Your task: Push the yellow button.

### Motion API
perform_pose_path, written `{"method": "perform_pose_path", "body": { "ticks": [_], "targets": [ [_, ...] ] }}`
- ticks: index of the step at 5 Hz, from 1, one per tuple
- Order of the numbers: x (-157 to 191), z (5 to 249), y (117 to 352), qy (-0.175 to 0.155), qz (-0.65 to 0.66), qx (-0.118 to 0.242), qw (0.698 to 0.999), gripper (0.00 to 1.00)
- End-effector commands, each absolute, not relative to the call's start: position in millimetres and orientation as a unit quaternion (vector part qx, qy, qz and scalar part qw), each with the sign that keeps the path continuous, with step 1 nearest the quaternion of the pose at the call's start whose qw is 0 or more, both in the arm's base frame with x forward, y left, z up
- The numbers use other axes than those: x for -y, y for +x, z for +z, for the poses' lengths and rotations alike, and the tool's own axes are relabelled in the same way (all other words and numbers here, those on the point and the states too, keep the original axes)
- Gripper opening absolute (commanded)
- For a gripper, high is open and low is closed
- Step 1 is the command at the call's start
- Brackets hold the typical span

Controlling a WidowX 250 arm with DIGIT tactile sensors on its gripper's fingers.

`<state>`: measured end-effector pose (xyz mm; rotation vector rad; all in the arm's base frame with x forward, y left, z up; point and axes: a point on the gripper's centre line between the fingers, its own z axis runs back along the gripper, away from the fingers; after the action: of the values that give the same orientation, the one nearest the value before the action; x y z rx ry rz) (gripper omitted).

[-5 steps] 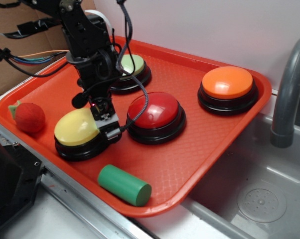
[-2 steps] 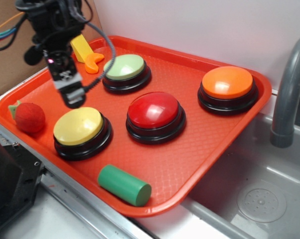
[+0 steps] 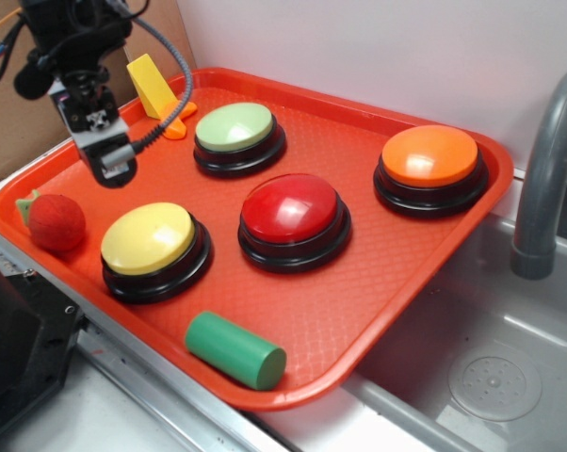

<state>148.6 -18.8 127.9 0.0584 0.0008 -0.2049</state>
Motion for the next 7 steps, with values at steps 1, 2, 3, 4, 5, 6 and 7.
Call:
{"method": "perform_pose_path", "body": {
  "ticks": [1, 2, 3, 4, 5, 6, 7],
  "targets": [
    [2.4, 153.6, 150.7, 0.006, -0.068, 0.027, 0.997, 1.0],
    [0.3, 160.9, 144.9, -0.001, -0.056, 0.028, 0.998, 1.0],
    [-1.9, 166.2, 142.1, -0.007, -0.044, 0.027, 0.999, 1.0],
    [-6.5, 169.8, 142.0, -0.014, -0.03, 0.02, 0.999, 1.0],
    [-9.6, 171.0, 143.2, -0.014, -0.026, 0.017, 0.999, 1.0],
    [-14.0, 173.6, 149.8, -0.013, -0.012, 0.006, 1.0, 1.0],
    [-15.9, 175.2, 154.5, -0.01, 0.001, -0.001, 1.0, 1.0]
  ]
}}
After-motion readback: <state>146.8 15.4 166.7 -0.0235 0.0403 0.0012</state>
